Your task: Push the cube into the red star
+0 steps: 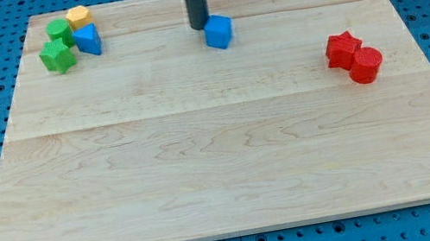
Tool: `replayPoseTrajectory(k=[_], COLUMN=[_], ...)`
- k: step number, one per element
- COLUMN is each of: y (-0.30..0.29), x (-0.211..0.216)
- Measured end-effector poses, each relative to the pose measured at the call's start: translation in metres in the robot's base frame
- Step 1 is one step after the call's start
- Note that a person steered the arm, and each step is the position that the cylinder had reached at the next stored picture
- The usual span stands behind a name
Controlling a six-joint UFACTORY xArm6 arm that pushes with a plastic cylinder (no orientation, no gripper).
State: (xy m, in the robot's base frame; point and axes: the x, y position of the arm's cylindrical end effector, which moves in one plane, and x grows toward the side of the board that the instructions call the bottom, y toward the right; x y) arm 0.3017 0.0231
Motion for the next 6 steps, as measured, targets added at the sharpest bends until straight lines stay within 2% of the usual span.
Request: replayPoseTrajectory(k=[1, 3, 4, 5, 6], y=[0.052, 0.057, 0.092, 0.068, -0.030], x=[0.068, 0.085, 0.092, 0.103, 0.055])
